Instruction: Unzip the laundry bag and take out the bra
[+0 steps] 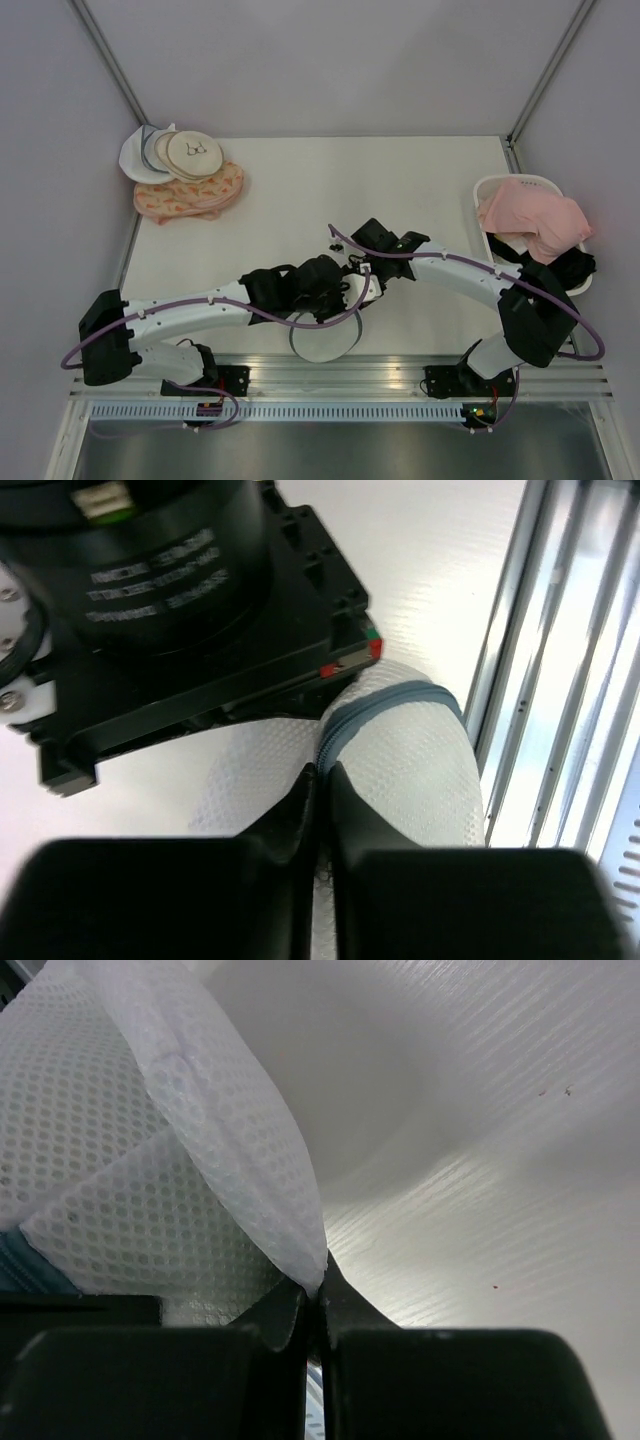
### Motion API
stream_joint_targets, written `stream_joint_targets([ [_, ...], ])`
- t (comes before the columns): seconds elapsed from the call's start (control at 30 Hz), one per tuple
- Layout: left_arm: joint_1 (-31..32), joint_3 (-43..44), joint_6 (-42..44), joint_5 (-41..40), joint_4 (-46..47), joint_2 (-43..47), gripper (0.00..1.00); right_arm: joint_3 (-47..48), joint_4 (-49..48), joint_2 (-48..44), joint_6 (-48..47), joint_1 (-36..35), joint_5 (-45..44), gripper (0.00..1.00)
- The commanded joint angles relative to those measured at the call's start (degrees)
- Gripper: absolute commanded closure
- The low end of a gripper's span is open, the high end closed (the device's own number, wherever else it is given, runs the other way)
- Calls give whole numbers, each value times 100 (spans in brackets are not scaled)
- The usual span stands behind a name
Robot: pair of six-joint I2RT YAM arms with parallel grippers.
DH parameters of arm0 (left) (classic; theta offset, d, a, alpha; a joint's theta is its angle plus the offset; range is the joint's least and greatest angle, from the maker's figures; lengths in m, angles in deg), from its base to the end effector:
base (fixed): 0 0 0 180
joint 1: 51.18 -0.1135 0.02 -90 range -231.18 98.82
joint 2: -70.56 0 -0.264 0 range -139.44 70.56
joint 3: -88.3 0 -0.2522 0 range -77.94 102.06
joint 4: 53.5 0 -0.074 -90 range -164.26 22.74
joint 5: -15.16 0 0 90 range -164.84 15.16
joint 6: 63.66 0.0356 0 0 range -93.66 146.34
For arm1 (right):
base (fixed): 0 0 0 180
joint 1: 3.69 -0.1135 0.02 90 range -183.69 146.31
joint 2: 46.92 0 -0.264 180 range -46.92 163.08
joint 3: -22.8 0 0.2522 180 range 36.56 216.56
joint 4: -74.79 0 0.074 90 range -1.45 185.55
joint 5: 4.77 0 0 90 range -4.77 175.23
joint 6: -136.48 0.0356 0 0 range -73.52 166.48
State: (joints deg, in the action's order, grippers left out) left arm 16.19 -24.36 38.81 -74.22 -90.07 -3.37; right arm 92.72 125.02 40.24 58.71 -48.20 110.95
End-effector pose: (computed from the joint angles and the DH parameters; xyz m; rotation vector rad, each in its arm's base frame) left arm 0.1064 -0.2562 0.2633 1.5292 1.8190 -0.4859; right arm 0.1949 0.2132 0.2045 -0.9288 2.7372 0.8533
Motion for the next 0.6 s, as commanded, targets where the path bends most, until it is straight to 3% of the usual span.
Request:
stream_joint_targets([
  [0.0,30,258,81,254,-180,-86,98,149,-26,-234,69,-31,-49,100],
  [0.13,30,249,1,307,-189,-157,98,184,-52,-392,165,-23,-180,99],
  [0.17,30,258,-16,324,-180,-183,98,193,-43,-436,209,-22,-259,94],
  [0.2,30,258,-69,333,-180,-192,98,211,-35,-497,253,-14,-364,85],
  [0.27,30,258,-165,149,-154,-192,98,246,1,-708,411,21,-689,53],
  [0.4,30,214,-438,-464,74,-96,98,343,123,-1226,728,267,-1462,20],
  [0.43,21,197,-551,-623,188,-43,98,360,202,-1445,807,355,-1690,5],
  [0.57,13,-49,-1175,-1423,1170,238,98,299,352,-2026,1114,724,-3139,2],
])
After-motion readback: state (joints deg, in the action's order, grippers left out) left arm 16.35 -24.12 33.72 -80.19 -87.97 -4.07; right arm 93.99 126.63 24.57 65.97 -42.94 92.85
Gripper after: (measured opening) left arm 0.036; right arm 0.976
